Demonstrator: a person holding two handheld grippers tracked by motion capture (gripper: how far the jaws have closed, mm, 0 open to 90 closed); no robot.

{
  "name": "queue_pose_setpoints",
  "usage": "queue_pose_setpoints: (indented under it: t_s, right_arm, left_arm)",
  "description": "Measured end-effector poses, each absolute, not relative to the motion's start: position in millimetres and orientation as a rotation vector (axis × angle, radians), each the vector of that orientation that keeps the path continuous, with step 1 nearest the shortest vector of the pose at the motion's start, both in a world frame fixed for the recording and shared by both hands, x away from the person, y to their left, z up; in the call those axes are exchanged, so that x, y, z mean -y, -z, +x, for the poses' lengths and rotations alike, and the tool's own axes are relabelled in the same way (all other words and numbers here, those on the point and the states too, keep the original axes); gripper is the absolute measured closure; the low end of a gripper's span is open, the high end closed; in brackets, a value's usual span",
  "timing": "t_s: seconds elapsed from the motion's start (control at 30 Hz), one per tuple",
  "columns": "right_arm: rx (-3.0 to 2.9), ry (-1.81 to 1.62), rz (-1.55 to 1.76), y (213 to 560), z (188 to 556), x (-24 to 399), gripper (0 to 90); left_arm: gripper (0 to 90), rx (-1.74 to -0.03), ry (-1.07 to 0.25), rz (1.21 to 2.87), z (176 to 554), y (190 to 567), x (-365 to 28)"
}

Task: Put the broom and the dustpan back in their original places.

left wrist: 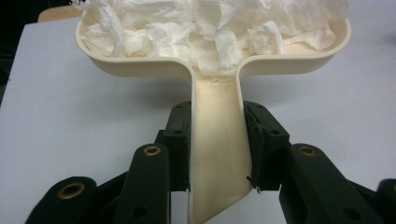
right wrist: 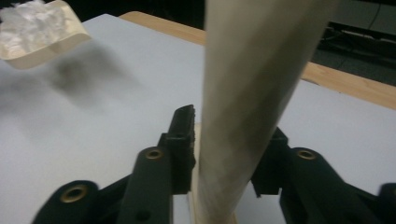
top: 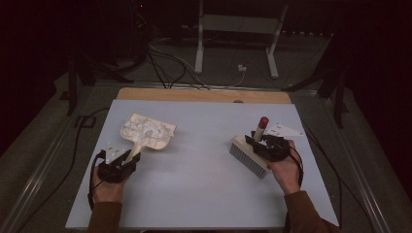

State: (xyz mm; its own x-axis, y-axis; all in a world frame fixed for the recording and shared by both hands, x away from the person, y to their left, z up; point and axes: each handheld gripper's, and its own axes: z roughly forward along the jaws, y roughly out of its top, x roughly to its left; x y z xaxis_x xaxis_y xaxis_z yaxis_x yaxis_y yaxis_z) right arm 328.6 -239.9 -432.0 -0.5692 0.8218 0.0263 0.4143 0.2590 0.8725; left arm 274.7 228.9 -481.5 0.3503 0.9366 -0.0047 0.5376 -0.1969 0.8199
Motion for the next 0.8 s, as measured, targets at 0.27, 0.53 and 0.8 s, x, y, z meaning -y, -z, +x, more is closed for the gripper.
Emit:
queue_pose_setpoints:
  t_s: [0.27, 0.53, 0.8]
  right_arm:
    - [-2.128, -1.241, 1.101, 428, 321, 240, 69.3]
    - [-2.195, -1.284, 1.035, 422, 308, 249, 69.4]
    - [-2.265, -1.282, 0.96, 418, 291, 258, 69.5]
  left_arm:
    - [66.2, -1.308, -0.681, 1.841, 267, 481, -234]
    - [66.2, -1.305, -0.695, 1.844, 261, 479, -233]
    - [66.1, -1.307, -0.694, 1.844, 259, 480, -231]
